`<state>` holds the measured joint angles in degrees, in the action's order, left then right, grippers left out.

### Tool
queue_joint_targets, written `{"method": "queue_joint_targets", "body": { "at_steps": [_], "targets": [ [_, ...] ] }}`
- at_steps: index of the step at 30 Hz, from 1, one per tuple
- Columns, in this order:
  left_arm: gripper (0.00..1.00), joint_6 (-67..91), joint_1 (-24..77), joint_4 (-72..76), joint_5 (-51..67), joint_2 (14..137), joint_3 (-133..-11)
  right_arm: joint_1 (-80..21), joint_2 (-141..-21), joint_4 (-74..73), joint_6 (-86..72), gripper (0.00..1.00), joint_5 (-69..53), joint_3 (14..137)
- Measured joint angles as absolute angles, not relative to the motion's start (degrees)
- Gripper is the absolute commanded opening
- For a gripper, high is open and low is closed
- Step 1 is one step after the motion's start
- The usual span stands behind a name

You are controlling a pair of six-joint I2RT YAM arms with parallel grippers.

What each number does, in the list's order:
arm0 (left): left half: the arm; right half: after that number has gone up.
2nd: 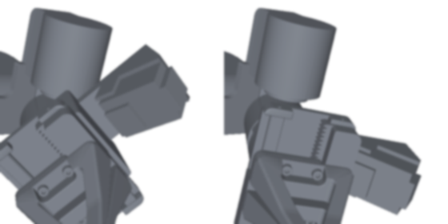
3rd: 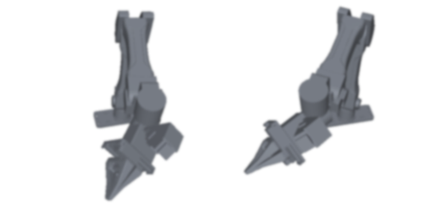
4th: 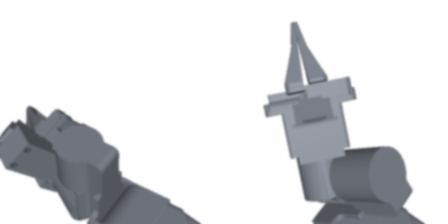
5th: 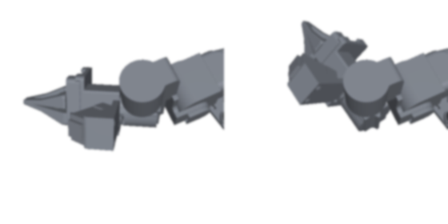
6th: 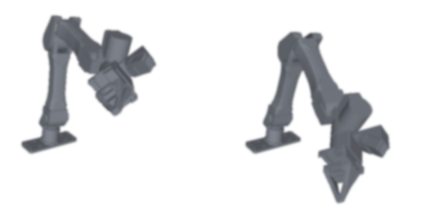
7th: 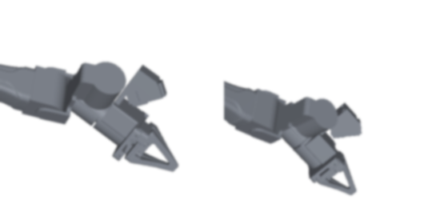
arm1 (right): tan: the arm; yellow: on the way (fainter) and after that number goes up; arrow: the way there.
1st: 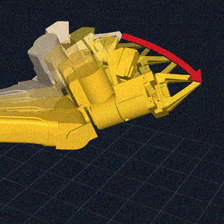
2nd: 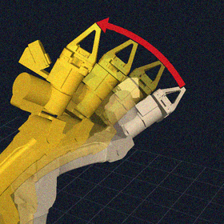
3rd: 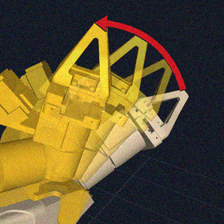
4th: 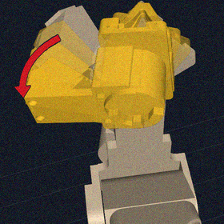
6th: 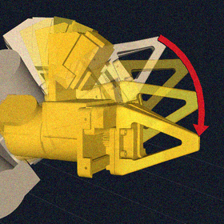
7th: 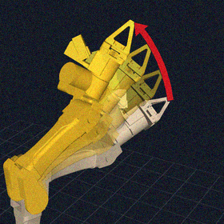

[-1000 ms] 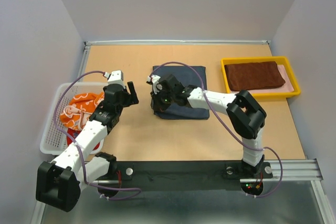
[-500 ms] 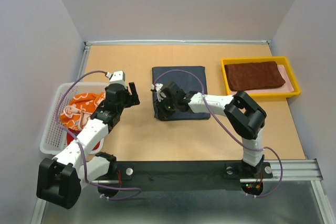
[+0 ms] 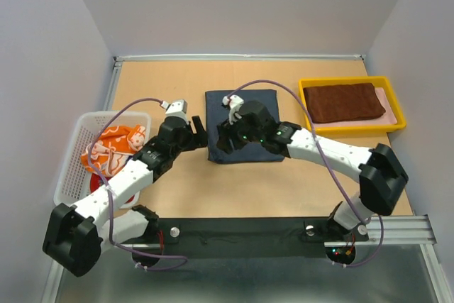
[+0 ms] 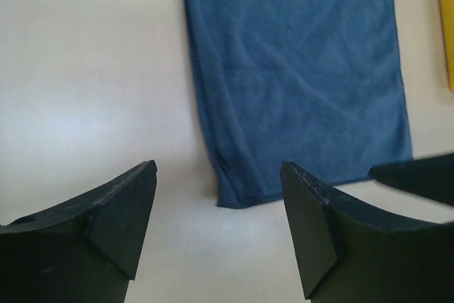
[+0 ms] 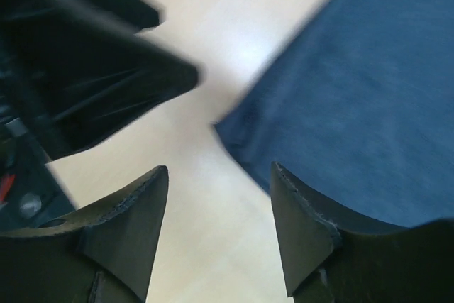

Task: Fold and stack the towels
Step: Fold the towel

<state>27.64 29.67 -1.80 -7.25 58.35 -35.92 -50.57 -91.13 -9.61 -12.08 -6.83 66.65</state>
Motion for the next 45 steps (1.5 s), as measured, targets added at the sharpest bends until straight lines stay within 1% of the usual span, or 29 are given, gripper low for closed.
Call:
{"method": "queue_joint_targets", "body": {
  "at_steps": [1, 2, 3, 4, 5, 6, 9, 11, 13, 19, 27, 38, 41, 42, 45],
  "targets": [
    [0.76, 28.91, 31.44, -1.83, -7.27, 59.37, -36.32, -49.76, -89.06, -9.61, -12.78, 0.61, -4.67, 64.99],
    [0.71, 29.78, 32.51, -1.85, -7.27, 60.2, -36.62, -48.14, -86.91, -9.89, -13.89, 0.57, -2.35, 62.59],
    [0.71, 30.79, 33.67, -1.85, -7.29, 61.41, -36.97, -46.83, -86.08, -9.96, -14.13, 0.55, -1.8, 61.34],
    [0.66, 31.75, 35.05, -1.89, -7.44, 62.85, -37.23, -44.14, -84.86, -10.07, -15.11, 0.53, -0.45, 58.89],
    [0.64, 32.45, 35.99, -2.0, -7.68, 63.81, -37.45, -42.26, -84.07, -10.13, -16.19, 0.51, 0.58, 56.64],
    [0.57, 33.32, 37.19, -2.07, -8.1, 65.21, -37.8, -38.92, -83.33, -10.7, -17.17, 0.47, 1.54, 54.08],
    [0.49, 35.07, 39.97, -2.44, -8.86, 68.14, -39.11, -32.67, -82.96, -12.4, -19.27, 0.41, 3.68, 49.21],
    [0.45, 36.29, 41.32, -2.28, -9.26, 70.13, -40.47, -31.29, -82.96, -12.78, -20.16, 0.38, 3.9, 47.18],
    [0.4, 37.26, 42.09, -1.17, -9.52, 72.14, -41.25, -30.39, -82.96, -12.43, -21.37, 0.37, 3.46, 45.47],
    [0.33, 39.94, 42.39, 1.83, -10.61, 78.48, -40.86, -28.01, -83.13, -9.96, -24.18, 0.36, 1.85, 40.99],
    [0.31, 43.88, 40.97, 2.57, -11.25, 81.93, -37.15, -25.5, -83.29, -5.45, -27.35, 0.36, 0.19, 37.65],
    [0.31, 47.05, 32.93, 4.95, -6.63, 80.99, -33.23, -23.11, -81.45, -2.5, -30.28, 0.36, -2.85, 34.63],
    [0.41, 47.05, 32.62, 4.84, -5.96, 80.27, -32.86, -22.9, -81.43, -2.52, -30.28, 0.36, -3.44, 34.63],
    [0.46, 47.0, 32.62, 4.67, -5.91, 79.77, -32.69, -22.87, -81.41, -2.57, -30.26, 0.37, -3.62, 34.63],
    [0.53, 46.96, 32.6, 2.5, -6.07, 77.17, -32.29, -22.87, -81.32, -2.68, -30.24, 0.37, -4.12, 34.65]
  ]
}}
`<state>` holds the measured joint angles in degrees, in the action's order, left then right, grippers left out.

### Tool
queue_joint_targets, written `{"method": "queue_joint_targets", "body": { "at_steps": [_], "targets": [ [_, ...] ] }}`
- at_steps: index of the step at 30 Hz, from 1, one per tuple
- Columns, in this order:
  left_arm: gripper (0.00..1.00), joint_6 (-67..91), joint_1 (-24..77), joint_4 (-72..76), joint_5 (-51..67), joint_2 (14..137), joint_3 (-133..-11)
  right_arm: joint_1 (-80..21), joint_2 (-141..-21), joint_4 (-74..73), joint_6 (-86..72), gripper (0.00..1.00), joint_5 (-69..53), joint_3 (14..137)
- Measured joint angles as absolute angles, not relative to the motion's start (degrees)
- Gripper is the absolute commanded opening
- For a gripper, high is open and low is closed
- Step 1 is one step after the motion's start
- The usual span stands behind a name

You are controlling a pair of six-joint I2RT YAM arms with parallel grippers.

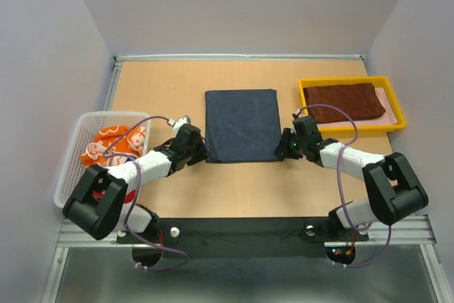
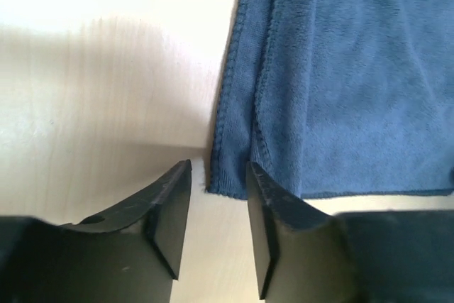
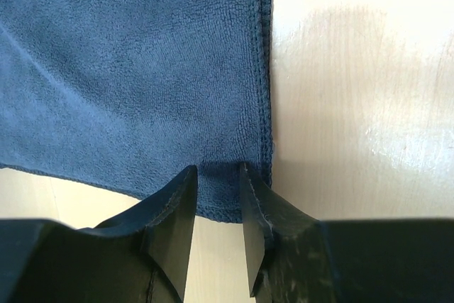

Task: Fold and stack the towels
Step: Fold the towel

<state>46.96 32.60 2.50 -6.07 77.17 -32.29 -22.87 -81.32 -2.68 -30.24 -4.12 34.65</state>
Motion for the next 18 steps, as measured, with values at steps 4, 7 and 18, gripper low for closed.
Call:
{"method": "queue_joint_targets", "body": {
  "at_steps": [4, 7, 18],
  "targets": [
    [0.57, 47.18, 32.93, 0.01, -6.98, 71.13, -32.29, -22.87, -81.01, -3.18, -30.22, 0.37, -4.75, 34.63],
    [0.54, 47.29, 34.65, -2.11, -8.71, 68.64, -33.61, -22.87, -80.9, -3.44, -30.11, 0.37, -4.97, 34.63],
    [0.45, 45.93, 40.03, -7.6, -15.11, 79.66, -41.78, -22.83, -79.92, -3.99, -29.8, 0.37, -5.06, 33.95]
  ]
}}
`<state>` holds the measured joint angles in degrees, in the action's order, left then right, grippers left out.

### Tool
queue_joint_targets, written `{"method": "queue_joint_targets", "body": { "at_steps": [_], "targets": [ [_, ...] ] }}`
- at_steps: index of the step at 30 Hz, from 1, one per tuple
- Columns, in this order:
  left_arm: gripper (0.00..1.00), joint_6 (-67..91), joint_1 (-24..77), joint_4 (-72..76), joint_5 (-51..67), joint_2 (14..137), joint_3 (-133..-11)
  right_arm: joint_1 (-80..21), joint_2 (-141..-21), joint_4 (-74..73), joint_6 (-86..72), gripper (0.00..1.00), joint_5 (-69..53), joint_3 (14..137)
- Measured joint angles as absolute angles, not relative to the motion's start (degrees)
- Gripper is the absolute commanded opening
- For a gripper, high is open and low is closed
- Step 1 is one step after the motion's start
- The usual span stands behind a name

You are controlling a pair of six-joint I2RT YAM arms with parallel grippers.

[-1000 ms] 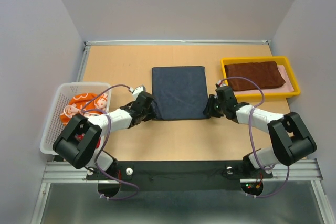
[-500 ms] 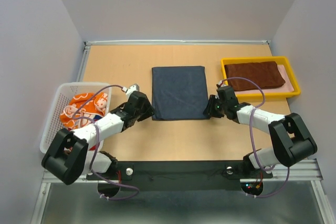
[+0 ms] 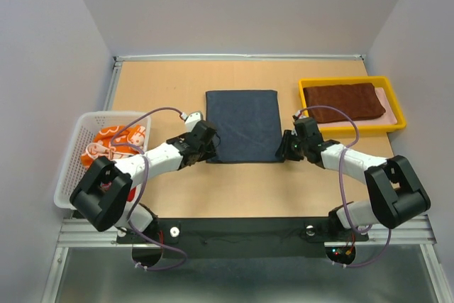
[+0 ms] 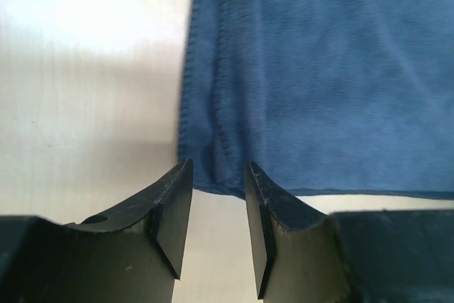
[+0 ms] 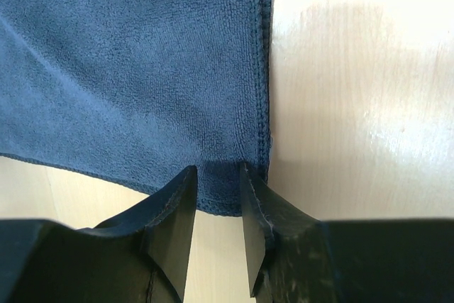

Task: Fold and stack the towels
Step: Fold the towel

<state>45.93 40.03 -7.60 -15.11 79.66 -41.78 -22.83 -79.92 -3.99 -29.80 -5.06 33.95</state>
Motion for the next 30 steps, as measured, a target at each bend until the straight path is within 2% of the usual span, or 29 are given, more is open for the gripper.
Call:
{"method": "queue_joint_targets", "body": {
  "at_steps": [20, 30],
  "targets": [
    [0.44, 42.78, 42.74, -9.82, -17.21, 88.07, -47.37, -22.83, -79.5, -4.1, -29.8, 0.37, -5.04, 33.65],
    [0.4, 42.33, 42.94, -11.88, -18.5, 90.3, -48.4, -22.83, -79.5, -4.1, -29.8, 0.37, -5.04, 33.65]
  ]
}}
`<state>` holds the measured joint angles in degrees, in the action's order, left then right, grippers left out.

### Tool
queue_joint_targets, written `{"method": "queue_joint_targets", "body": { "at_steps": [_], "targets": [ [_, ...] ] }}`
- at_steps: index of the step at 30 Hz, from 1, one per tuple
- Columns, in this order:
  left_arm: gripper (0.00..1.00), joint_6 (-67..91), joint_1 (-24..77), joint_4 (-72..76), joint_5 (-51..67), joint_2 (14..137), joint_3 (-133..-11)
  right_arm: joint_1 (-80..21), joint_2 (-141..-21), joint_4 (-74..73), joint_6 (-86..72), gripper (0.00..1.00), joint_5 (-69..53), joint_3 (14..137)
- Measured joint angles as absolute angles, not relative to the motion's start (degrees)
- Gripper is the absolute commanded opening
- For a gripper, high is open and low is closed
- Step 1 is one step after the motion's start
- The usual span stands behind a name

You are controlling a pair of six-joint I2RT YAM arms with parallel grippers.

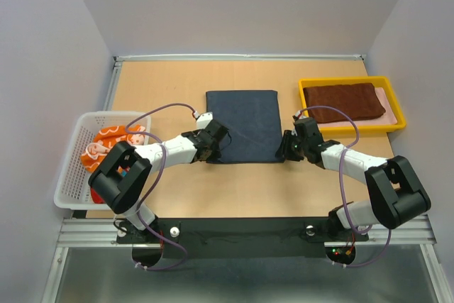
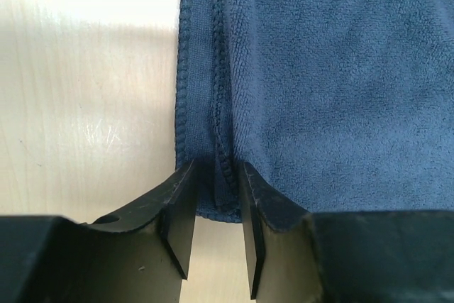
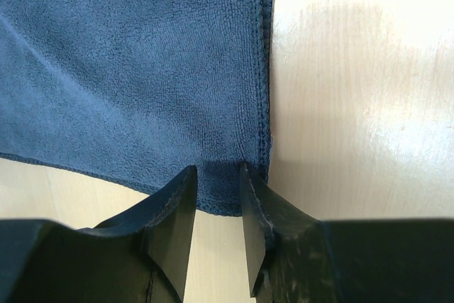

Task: Fold and stack the towels
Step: Fold the towel

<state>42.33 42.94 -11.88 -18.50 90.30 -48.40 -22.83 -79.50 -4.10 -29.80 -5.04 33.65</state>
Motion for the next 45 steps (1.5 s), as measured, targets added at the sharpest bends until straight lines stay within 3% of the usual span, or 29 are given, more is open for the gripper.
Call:
{"method": "queue_joint_targets", "body": {
  "at_steps": [12, 20, 33, 38, 45],
  "targets": [
    [0.34, 42.24, 43.05, -13.23, -19.16, 90.21, -48.4, -22.83, -79.48, -4.1, -29.78, 0.37, -4.99, 33.65],
    [0.23, 42.19, 43.05, -13.58, -19.7, 88.95, -48.4, -22.83, -79.48, -4.1, -29.8, 0.37, -4.99, 33.65],
    [0.23, 41.8, 43.05, -13.5, -19.49, 89.14, -48.4, -22.83, -79.46, -4.05, -29.78, 0.37, -4.97, 33.58],
    [0.06, 41.74, 43.05, -13.5, -19.29, 89.41, -48.4, -22.83, -79.46, -4.05, -29.78, 0.37, -4.95, 33.56],
    [0.01, 41.19, 43.05, -15.05, -20.21, 89.12, -48.4, -22.83, -79.13, -3.81, -29.8, 0.37, -4.71, 33.17]
  ]
}}
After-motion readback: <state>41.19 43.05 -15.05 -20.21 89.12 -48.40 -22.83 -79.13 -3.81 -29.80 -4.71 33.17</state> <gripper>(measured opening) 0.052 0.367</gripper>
